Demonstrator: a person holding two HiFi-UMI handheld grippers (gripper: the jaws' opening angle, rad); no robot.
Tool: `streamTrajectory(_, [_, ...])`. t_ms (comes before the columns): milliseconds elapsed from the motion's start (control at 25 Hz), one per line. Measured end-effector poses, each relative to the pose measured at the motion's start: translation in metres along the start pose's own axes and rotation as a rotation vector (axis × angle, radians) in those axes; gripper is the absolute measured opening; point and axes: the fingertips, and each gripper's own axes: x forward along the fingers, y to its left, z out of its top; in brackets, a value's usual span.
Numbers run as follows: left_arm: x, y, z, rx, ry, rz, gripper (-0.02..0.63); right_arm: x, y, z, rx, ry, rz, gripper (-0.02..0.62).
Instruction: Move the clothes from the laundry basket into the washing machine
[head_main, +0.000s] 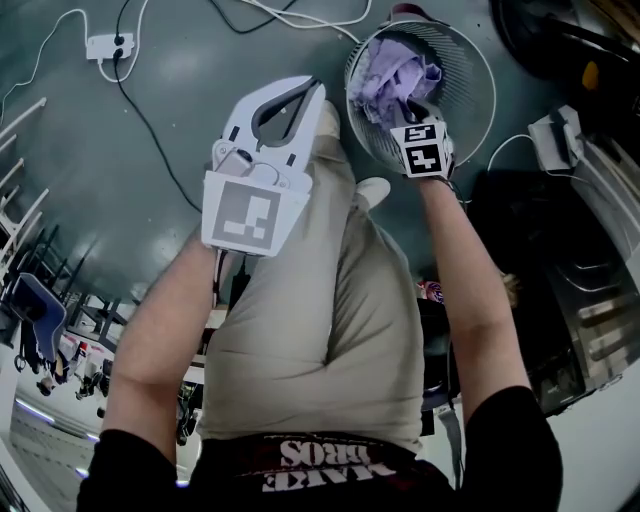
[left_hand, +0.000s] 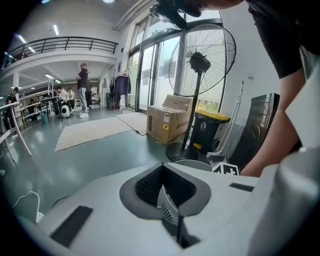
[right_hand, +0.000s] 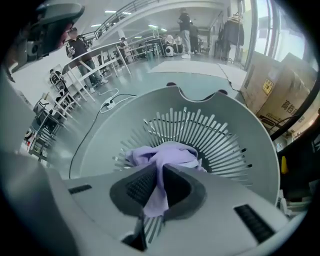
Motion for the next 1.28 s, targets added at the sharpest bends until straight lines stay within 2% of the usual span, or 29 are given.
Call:
streamTrajectory(480, [-0.035,-0.038,0.082,0.017,-0.081,-0.011,-0.002,-0.130,0.004,0.014,0.022,-0.075,0.002,0.038])
streamTrajectory(1080, [-0.068,-0.079,0.161,0.094,-0.114,-0.057,-0.002,-0.264,0.007,0.029,0.104,-0.189,0.032,0.037])
streamTrajectory(1280, [-0.093,-0.089,0.187,0.106,-0.134,-0.058,-0.002,-0.310,0.013,0.044,0.130,-0.268,0.044,0.037])
